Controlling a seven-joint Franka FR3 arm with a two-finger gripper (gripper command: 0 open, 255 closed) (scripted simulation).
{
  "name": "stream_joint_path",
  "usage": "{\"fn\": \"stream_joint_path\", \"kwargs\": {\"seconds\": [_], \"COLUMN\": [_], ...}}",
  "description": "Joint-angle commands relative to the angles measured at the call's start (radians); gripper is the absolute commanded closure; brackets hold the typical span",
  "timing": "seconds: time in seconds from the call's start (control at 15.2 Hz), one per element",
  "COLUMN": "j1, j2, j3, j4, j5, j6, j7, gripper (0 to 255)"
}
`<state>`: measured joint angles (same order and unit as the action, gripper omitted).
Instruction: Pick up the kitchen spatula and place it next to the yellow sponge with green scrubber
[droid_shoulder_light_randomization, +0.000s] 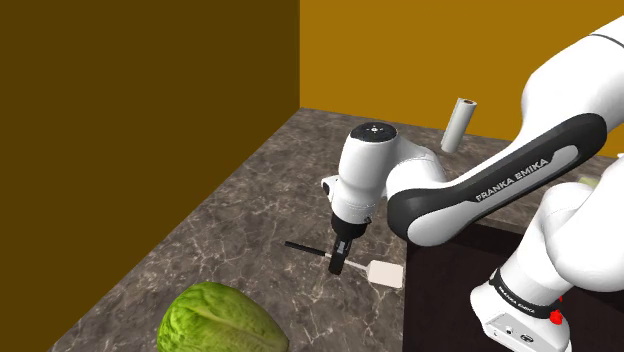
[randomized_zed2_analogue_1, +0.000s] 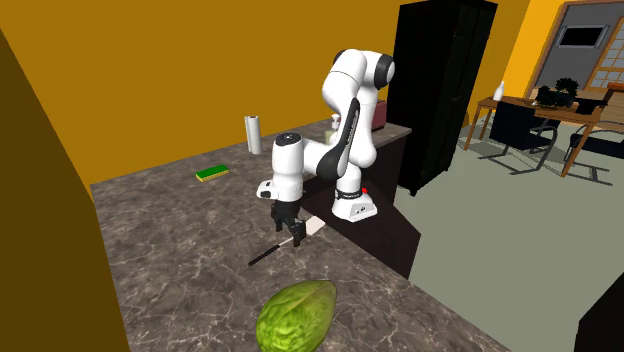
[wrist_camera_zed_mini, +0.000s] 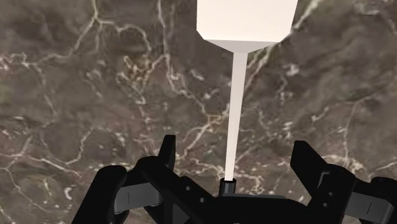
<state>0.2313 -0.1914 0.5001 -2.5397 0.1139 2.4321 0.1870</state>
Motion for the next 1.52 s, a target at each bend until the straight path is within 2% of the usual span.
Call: {"fn": "stream_joint_path", "kwargs": {"seconds": [0.0, 0.13, 0.2, 0.79, 1.45], "j1": [0.0, 0.0, 0.0, 0.0, 0.013], "j2": [0.001, 0.001, 0.001, 0.001, -0.098], "j3": [0.0, 0.0, 0.0, 0.0, -0.027], "j4": [0.0, 0.0, 0.0, 0.0, 0.062], "j5": [0.0, 0.0, 0.0, 0.0, 0.037], "j6": [0.001, 0.001, 0.001, 0.001, -0.154], "j7": [0.0, 0.0, 0.0, 0.0, -0.033], "gripper": [0, 0, 255, 255, 255]}}
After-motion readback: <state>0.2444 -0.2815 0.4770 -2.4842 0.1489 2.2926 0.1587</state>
